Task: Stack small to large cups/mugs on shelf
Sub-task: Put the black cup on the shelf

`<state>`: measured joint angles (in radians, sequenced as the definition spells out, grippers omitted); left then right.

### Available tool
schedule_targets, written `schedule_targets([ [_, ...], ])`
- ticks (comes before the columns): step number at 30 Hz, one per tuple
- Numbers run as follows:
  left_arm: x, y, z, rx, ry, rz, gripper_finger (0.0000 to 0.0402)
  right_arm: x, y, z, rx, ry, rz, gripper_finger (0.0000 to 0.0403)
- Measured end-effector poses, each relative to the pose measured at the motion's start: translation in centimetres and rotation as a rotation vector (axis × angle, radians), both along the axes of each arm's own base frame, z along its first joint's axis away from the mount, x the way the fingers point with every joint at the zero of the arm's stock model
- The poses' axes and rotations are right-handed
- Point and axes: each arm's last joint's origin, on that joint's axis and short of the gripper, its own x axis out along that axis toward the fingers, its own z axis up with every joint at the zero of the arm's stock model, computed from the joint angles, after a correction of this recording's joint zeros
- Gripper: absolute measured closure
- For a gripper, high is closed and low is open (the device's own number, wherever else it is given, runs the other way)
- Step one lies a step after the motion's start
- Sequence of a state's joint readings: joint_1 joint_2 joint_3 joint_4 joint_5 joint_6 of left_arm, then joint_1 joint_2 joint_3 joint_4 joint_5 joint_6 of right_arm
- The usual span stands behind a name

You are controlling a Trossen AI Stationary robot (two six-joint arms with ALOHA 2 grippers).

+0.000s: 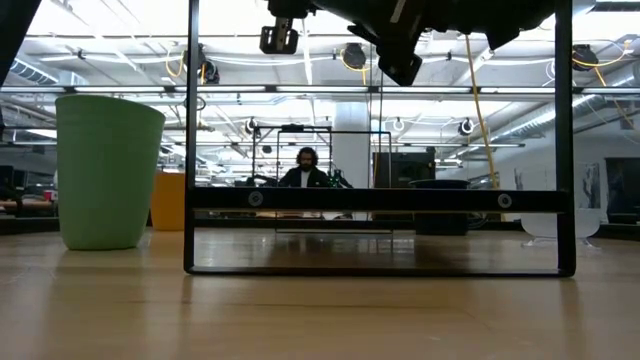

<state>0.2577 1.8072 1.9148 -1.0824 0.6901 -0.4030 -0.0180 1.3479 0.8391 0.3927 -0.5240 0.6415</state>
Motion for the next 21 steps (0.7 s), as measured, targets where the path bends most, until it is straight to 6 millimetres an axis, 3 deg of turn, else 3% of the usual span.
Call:
schedule_targets([
  [7, 1.1, -0.4, -1.2, -0.039, 0.019, -0.031, 0.0402, 0.1, 0.0, 0.1, -0.001, -0.019, 0.004, 0.0051],
  [16, 1.6, -0.6, -1.0, -0.065, -0.014, -0.035, 0.0401, 0.1, 0.1, 0.2, 0.011, -0.026, 0.027, 0.0121],
  [21, 1.6, -0.6, -1.0, -0.060, -0.010, -0.026, 0.0395, 0.1, 0.1, 0.2, 0.009, -0.029, 0.027, 0.0122],
])
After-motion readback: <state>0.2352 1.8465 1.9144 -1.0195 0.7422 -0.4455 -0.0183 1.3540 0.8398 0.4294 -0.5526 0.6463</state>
